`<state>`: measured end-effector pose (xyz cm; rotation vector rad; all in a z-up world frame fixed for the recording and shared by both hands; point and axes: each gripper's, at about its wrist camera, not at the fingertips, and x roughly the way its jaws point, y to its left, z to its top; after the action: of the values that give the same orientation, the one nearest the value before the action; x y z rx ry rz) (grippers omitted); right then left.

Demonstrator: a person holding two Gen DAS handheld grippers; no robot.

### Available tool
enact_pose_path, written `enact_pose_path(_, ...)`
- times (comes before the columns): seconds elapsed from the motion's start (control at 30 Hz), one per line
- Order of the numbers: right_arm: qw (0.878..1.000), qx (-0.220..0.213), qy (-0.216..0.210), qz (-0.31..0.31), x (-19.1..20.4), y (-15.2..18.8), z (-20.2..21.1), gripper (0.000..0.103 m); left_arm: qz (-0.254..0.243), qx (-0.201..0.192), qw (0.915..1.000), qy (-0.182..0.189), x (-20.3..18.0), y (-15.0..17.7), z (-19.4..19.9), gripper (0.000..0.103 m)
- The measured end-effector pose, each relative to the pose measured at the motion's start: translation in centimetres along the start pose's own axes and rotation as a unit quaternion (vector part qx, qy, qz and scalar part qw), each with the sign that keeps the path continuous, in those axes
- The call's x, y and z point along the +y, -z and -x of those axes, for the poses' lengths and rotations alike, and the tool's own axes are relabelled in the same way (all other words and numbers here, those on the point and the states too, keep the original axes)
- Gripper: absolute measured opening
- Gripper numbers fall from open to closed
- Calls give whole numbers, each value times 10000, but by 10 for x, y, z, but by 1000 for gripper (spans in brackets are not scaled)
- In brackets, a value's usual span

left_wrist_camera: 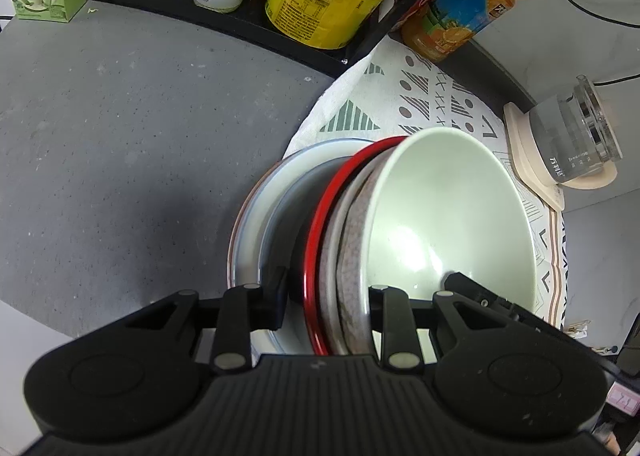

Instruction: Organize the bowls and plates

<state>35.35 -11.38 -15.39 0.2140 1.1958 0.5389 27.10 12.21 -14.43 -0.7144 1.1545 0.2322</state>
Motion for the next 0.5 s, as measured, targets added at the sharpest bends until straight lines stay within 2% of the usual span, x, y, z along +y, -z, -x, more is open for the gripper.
enact_pose_path(0.1,10000,-15,-34,-24,0,2,1,32,-70,-75,9999,15,-1,0,2,27)
enact_pose_path(0.2,9998,-88,-158,-82,-3,2,4,34,-364,-334,9988,-37,-11,2,18,32)
enact_pose_path(0.27,9997,-121,-198,-76,-4,1,11,44,-403,-322,9987,-11,-13,2,27,39)
enact_pose_path(0.33,9996,-187,-176,-93,-4,0,21,63,-373,-348,9987,-16,-14,2,33,55)
enact_pose_path(0.4,9994,-279,-179,-119,-3,-1,30,67,-416,-465,9980,-29,-14,4,39,63)
enact_pose_path(0.5,9991,-352,-147,-202,-2,0,37,79,-483,-639,9968,-18,-13,6,48,74)
